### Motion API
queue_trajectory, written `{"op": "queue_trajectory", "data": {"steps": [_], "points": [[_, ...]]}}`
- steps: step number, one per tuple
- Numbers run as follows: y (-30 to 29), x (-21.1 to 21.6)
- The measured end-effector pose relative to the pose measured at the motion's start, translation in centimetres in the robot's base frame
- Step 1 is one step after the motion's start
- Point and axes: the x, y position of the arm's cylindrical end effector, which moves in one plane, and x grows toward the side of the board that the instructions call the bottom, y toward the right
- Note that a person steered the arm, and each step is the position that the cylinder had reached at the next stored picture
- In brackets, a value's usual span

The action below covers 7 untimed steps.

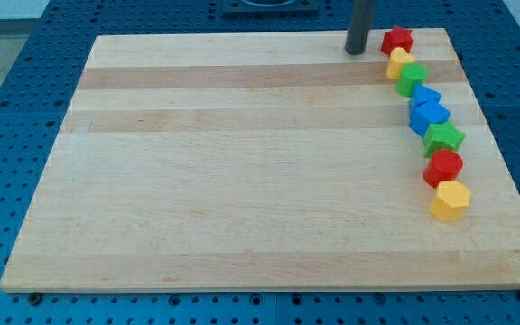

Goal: Push the yellow heart slightly left

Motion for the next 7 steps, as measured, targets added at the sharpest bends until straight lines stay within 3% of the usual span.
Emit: {"op": "queue_trajectory", "data": {"steps": [2,7], "points": [[2.2,-3.9],[7.9,-3.8]]}}
